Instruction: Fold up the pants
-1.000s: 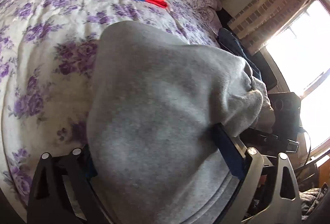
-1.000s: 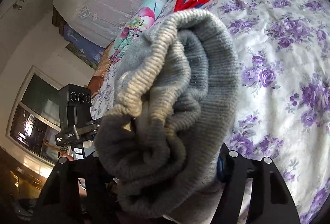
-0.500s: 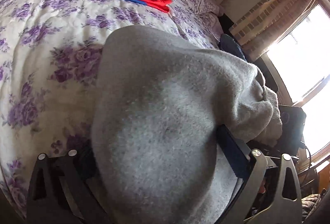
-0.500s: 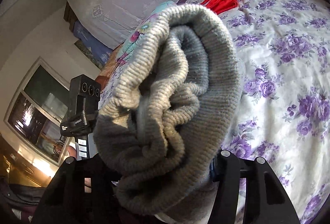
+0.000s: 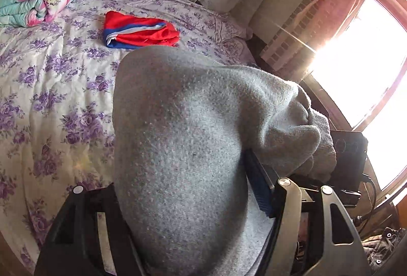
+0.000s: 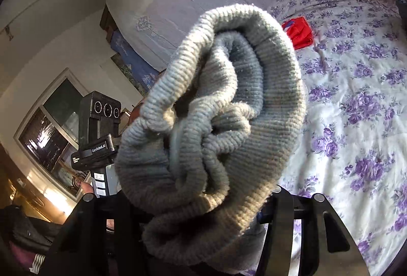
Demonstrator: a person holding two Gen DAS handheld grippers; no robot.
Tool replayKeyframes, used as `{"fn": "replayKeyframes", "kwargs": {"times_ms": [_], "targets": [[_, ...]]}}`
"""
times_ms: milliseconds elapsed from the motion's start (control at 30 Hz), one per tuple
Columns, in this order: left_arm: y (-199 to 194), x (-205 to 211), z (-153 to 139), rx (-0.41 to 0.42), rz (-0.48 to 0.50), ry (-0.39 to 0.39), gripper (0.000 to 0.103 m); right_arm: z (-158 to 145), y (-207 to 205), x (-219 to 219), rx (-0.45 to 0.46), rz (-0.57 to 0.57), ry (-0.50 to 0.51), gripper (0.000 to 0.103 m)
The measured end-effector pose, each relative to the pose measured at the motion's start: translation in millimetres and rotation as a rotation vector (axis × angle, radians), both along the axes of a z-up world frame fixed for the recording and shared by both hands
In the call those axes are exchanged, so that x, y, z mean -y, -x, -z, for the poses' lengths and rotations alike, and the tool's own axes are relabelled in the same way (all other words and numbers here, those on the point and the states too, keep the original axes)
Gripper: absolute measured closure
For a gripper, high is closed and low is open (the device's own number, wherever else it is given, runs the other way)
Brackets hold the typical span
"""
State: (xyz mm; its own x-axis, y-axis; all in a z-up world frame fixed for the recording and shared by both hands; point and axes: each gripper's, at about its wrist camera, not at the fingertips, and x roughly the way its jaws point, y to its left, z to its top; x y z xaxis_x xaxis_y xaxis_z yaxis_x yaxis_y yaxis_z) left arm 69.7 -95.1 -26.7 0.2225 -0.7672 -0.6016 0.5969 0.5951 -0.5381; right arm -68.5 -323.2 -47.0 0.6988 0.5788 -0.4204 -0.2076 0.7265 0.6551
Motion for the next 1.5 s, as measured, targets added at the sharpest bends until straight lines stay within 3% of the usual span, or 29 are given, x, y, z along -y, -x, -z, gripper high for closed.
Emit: {"fn": "replayKeyframes", "kwargs": {"times_ms": [67,133,233,333,433,533,567,600,633,667,700,733,767,833,900,1000,1167,1300,1500], "targets": [[-16,7,9,-0.056,-0.005,-0.02,0.039,2,-18,5,-0.043,0.013,0.004,0.048],[-36,20,-1,-0.061,-0.006,-0.034,0.039,-16,-40,12,-0.038,0.018,0.029,0.048],[-73,39,-61,0.065,-0.028,-0.024,0.039,-68,-79,25,0.045,0.025,0.091,0.048],[-131,64,-119,0.191,-0.075,-0.009,0.038,-121,-142,44,0.134,0.072,0.157,0.048],[-205,90,-136,0.234,-0.129,-0.01,0.035,-142,-215,59,0.179,0.129,0.229,0.046],[-291,114,-98,0.175,-0.166,-0.024,0.026,-121,-293,71,0.169,0.203,0.305,0.036],[-317,123,-75,0.152,-0.185,-0.06,0.013,-102,-322,74,0.145,0.253,0.356,0.019],[-344,133,-43,0.129,-0.238,-0.151,0.007,-79,-351,75,0.107,0.316,0.446,0.007],[-365,140,-14,0.1,-0.285,-0.236,0.01,-57,-373,73,0.051,0.393,0.558,0.007],[-383,143,13,0.06,-0.32,-0.33,0.025,-33,-392,71,-0.007,0.451,0.674,0.013],[-400,140,36,-0.014,-0.343,-0.384,0.031,-18,-401,70,-0.033,0.479,0.737,0.028],[-403,130,36,-0.053,-0.331,-0.289,0.031,-13,-400,72,-0.022,0.505,0.733,0.027],[-397,120,23,-0.026,-0.35,-0.238,0.033,-18,-385,76,0.026,0.53,0.677,0.027],[-374,110,-9,0.079,-0.312,-0.217,0.03,-32,-354,84,0.104,0.54,0.563,0.021],[-342,101,-36,0.191,-0.334,-0.245,0.009,-51,-312,88,0.144,0.563,0.489,0.012],[-262,77,-73,0.347,-0.357,-0.275,0.005,-69,-265,83,0.129,0.564,0.48,0.006],[-142,35,-93,0.433,-0.434,-0.356,0.005,-89,-138,45,0.101,0.528,0.536,0.004],[-69,-2,-93,0.439,-0.538,-0.421,0.005,-90,-57,20,0.097,0.473,0.55,0.004],[15,-62,-97,0.485,-0.683,-0.383,0.004,-96,33,-2,0.165,0.503,0.524,0.004]]}}
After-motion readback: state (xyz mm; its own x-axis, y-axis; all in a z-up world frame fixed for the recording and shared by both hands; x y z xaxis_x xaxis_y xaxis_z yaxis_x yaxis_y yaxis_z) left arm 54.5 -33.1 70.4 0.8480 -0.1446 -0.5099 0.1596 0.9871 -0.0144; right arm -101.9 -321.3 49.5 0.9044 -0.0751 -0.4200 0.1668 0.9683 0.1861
